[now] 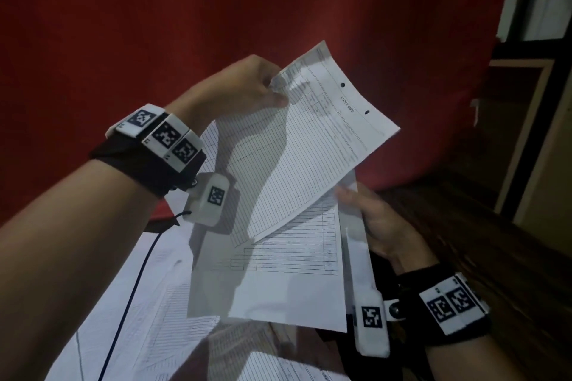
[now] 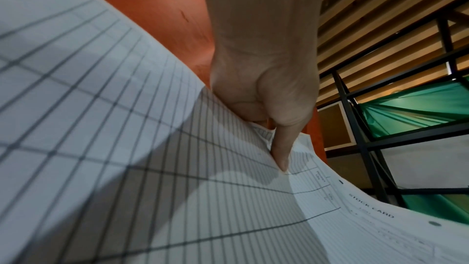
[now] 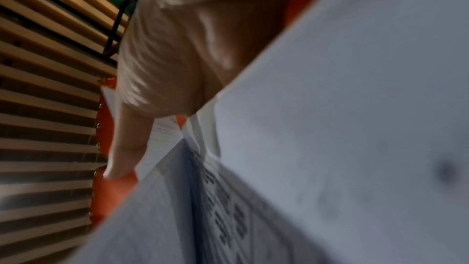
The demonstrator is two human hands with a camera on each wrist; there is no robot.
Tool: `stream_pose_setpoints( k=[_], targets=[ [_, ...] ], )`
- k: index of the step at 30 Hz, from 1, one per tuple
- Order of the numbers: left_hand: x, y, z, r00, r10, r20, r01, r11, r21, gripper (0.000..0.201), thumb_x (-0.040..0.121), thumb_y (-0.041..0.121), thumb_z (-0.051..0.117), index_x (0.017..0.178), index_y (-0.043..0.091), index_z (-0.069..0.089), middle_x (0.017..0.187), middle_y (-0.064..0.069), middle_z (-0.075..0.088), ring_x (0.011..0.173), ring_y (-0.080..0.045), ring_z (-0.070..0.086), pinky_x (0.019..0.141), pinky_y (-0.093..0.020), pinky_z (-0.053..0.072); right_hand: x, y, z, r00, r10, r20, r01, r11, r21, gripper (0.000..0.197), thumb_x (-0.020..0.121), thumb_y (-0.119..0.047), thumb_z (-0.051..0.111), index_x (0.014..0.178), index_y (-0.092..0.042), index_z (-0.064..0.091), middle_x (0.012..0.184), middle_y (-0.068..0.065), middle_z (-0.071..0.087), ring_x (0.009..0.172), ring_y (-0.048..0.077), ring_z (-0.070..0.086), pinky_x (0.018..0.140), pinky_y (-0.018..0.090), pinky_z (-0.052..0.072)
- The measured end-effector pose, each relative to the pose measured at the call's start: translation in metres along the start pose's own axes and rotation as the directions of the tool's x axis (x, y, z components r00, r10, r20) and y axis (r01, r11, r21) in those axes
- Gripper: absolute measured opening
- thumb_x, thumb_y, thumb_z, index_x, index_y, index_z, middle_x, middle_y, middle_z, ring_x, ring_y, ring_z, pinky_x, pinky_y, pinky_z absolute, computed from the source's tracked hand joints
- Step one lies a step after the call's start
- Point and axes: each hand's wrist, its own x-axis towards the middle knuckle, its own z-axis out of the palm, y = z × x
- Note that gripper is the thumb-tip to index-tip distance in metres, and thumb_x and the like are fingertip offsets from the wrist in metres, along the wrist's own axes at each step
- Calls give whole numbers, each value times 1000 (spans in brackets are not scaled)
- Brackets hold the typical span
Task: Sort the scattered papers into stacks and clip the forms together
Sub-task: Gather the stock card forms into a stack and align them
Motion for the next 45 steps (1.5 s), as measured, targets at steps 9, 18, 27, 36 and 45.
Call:
stream_pose_setpoints(
  k=[9, 18, 27, 36, 45],
  targets=[
    [1, -1, 6, 999, -15, -34, 13, 997, -71, 7, 94, 29, 74, 96, 22, 75, 97, -4, 79, 91, -34, 76, 74, -53, 62, 4, 7, 5, 971, -10, -237, -49, 969, -242, 22, 95, 4, 63, 116, 0, 68, 109, 12, 79, 108, 32, 74, 82, 32, 62],
    [-10, -62, 29, 896, -282, -344, 41, 822, -568, 20, 93, 3, 74, 89, 23, 73, 81, 13, 76, 76, -2, 72, 72, -18, 56, 4, 4, 1, 987, -24, -158, 3, 991, -133, 39, 100, 3, 55, 138, 3, 53, 128, 24, 69, 108, 30, 72, 86, 36, 61],
    [-56, -88, 96, 819, -536, -204, 107, 492, -864, 27, 97, 25, 74, 119, 16, 61, 119, -8, 76, 105, -29, 76, 74, -43, 61, 9, 11, 7, 921, -203, -332, 116, 958, -264, 35, 101, 1, 59, 134, -8, 60, 119, 0, 77, 110, 17, 73, 90, 28, 60],
    [-82, -58, 162, 744, -500, -444, -77, 595, -800, 24, 101, 20, 70, 122, 21, 58, 115, 6, 72, 104, -10, 73, 94, -41, 62, 8, 23, -1, 849, -212, -484, 171, 977, -128, 95, 73, -76, 72, 142, -12, 58, 132, 2, 71, 124, 19, 67, 102, 36, 55],
    [-89, -65, 161, 910, -306, -278, -40, 606, -795, 40, 102, 53, 57, 136, 33, 51, 131, 15, 66, 121, -3, 66, 105, -38, 54, 12, 28, -4, 782, -334, -526, 203, 935, -292, 61, 77, -46, 80, 127, -14, 68, 118, 0, 77, 112, 18, 73, 97, 42, 59]
  ],
)
